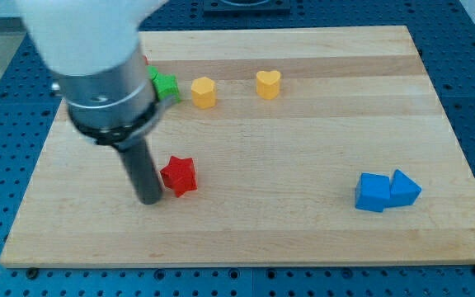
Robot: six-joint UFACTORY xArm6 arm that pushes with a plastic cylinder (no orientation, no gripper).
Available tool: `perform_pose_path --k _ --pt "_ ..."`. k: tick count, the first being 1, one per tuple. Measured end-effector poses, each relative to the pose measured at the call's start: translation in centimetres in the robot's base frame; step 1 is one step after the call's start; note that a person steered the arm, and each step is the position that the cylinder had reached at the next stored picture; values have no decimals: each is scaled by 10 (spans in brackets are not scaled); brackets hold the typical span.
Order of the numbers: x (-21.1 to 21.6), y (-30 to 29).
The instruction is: Slide the red star towards the bottom center of the board
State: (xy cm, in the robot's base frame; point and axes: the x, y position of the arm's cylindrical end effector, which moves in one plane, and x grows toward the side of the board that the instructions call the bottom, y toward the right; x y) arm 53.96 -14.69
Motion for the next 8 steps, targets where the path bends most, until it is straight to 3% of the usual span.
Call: perform_pose_path --k 1,2,4,5,6,8 --pt "-15 -30" --pt "-36 -10" --pt "-19 93" --pt "-4 105" --pt "-4 69" --pt "-41 -78"
